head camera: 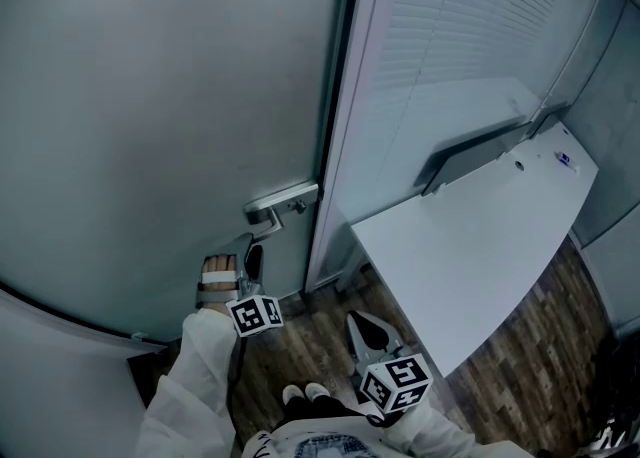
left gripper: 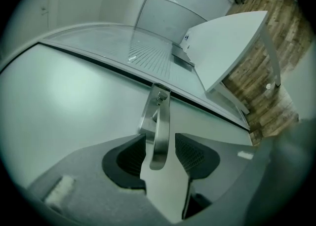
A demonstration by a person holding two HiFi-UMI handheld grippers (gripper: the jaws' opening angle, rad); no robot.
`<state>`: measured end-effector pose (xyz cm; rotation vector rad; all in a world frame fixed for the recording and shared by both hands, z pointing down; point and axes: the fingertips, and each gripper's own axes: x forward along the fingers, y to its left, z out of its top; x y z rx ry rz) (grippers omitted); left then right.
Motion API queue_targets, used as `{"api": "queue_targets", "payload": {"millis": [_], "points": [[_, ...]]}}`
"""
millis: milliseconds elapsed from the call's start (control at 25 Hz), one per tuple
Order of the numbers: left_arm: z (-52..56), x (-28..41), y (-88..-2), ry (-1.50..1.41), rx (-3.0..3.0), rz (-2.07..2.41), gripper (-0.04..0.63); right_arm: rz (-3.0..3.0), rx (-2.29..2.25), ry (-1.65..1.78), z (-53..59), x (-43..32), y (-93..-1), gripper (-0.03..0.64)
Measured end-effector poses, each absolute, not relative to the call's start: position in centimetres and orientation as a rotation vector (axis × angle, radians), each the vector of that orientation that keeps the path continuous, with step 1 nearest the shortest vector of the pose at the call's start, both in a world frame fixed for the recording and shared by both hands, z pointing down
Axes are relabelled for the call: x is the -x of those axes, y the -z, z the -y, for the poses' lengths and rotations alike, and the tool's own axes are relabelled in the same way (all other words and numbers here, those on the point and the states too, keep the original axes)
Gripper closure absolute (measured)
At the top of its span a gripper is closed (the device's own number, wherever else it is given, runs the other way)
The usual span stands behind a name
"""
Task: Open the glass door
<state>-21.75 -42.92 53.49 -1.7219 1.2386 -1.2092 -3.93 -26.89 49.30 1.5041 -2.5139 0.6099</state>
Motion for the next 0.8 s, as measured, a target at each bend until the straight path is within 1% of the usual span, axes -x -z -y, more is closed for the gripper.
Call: {"api": "queue_targets", "payload": {"millis": [120, 320, 400, 800], "points": [[43.8, 21.9, -53.5, 1.211, 1.713, -1.231, 0.439, 2.509, -1.507, -0.617, 27.0, 3.8, -49.4, 0.611], [44.1, 21.8, -53.6, 1.237, 1.707, -1.218, 0.457, 2.505, -1.51, -0.623, 27.3, 3.5, -49.4, 0.611], [44.1, 21.8, -53.8, 1.244, 1.697, -1.216, 0.482, 2.508, -1.506, -0.627, 27.3, 3.6, -49.4, 0.611], [44.2, 21.7, -54.0, 1.155, 1.694, -1.328, 0.48, 2.507, -1.461, -0.668, 27.8, 4.0, -50.6, 0.611]]}}
